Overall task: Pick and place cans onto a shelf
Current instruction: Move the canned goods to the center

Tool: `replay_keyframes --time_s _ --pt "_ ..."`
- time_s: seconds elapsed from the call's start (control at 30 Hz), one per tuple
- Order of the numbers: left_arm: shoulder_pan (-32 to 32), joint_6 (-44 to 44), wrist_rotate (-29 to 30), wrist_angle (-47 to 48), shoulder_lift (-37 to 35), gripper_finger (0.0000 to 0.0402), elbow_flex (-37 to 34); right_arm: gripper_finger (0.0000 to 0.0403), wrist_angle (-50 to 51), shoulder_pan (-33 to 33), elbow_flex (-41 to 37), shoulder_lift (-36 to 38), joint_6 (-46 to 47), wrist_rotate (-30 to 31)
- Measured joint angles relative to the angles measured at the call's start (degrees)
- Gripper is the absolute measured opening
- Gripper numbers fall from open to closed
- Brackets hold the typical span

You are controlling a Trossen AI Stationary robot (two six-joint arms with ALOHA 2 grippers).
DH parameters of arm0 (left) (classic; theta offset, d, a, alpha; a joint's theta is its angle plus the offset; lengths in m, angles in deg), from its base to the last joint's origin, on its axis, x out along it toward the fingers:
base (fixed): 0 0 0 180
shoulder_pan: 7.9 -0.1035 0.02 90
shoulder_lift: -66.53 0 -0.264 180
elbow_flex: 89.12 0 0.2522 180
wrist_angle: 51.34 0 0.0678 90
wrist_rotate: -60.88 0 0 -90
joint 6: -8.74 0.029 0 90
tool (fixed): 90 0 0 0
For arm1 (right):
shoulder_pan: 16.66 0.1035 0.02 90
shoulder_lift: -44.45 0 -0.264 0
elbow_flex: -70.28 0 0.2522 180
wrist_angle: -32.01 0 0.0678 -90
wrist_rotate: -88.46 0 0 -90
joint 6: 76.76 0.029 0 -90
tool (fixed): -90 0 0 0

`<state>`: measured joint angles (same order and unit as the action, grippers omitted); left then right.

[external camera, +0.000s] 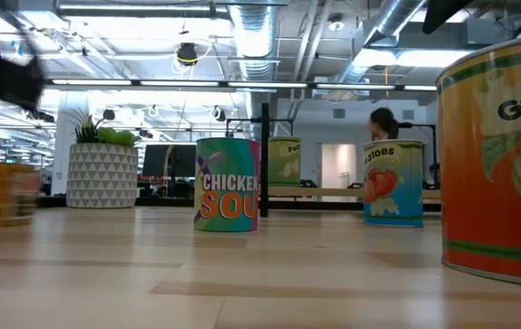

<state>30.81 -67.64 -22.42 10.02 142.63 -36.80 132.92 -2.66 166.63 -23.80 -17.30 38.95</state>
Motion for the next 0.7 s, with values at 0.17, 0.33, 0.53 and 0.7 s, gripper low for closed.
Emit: replay_keyframes --time_s 0.17,0.33,0.53,0.7 --pt "-0.84 4.77 -7.95 4.85 -0.02 0.0000 1.69 0.0016 0.05 0.07 0.00 0.00 -0.05 -0.34" --pt "-0.20 2.86 -6.15 11.99 -0.02 0.0000 1.27 0.0023 0.44 0.26 0.02 0.00 -0.09 -0.98" --pt "-4.26 5.49 -1.23 9.05 -0.02 0.0000 -1.75 0.0016 0.48 0.26 0.02 0.00 -0.07 -1.79" --pt "-10.15 12.24 1.46 -2.36 -0.02 0.0000 -3.76 0.0019 0.44 0.26 0.02 0.00 0.07 -1.97"
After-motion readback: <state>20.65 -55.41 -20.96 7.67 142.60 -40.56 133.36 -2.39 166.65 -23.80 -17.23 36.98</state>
